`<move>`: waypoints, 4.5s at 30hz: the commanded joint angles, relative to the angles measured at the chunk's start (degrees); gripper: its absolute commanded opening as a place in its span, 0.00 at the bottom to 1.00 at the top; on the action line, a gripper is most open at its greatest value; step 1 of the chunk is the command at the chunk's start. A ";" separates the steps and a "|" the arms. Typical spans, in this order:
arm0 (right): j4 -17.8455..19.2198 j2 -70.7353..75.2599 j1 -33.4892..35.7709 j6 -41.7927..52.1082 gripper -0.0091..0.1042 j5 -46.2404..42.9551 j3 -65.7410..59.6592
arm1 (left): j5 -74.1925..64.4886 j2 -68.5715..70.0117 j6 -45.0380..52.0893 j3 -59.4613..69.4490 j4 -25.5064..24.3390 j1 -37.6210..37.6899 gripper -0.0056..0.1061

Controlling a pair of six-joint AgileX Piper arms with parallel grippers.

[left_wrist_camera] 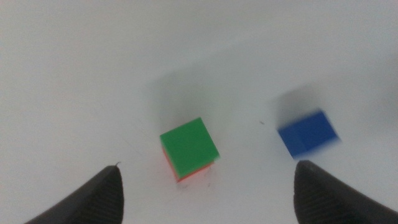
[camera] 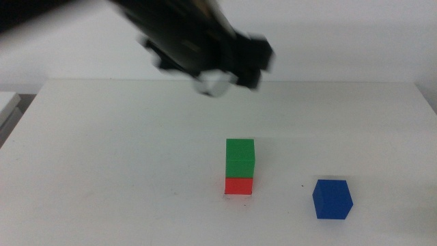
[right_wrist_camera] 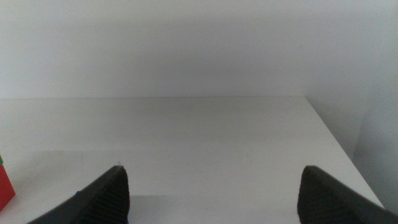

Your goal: Stack red cubes first, then green, then blue cubes in a specific spot.

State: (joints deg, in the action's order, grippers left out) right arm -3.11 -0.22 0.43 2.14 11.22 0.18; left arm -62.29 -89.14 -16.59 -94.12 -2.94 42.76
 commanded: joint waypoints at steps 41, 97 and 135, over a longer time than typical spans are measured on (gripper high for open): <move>-1.39 -18.24 -0.46 -4.06 0.89 12.05 23.32 | 4.02 45.60 10.69 29.41 5.93 0.07 0.89; 12.68 -101.92 24.74 -36.44 0.56 31.14 59.88 | 4.27 45.60 10.57 29.41 3.31 0.07 0.89; 15.88 -115.28 42.47 -46.71 0.34 58.74 106.75 | 4.27 45.60 10.59 29.41 2.94 0.07 0.89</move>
State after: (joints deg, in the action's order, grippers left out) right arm 12.13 -115.18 42.80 -44.04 69.52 106.50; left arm -58.80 -43.85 -5.79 -64.77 0.00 42.76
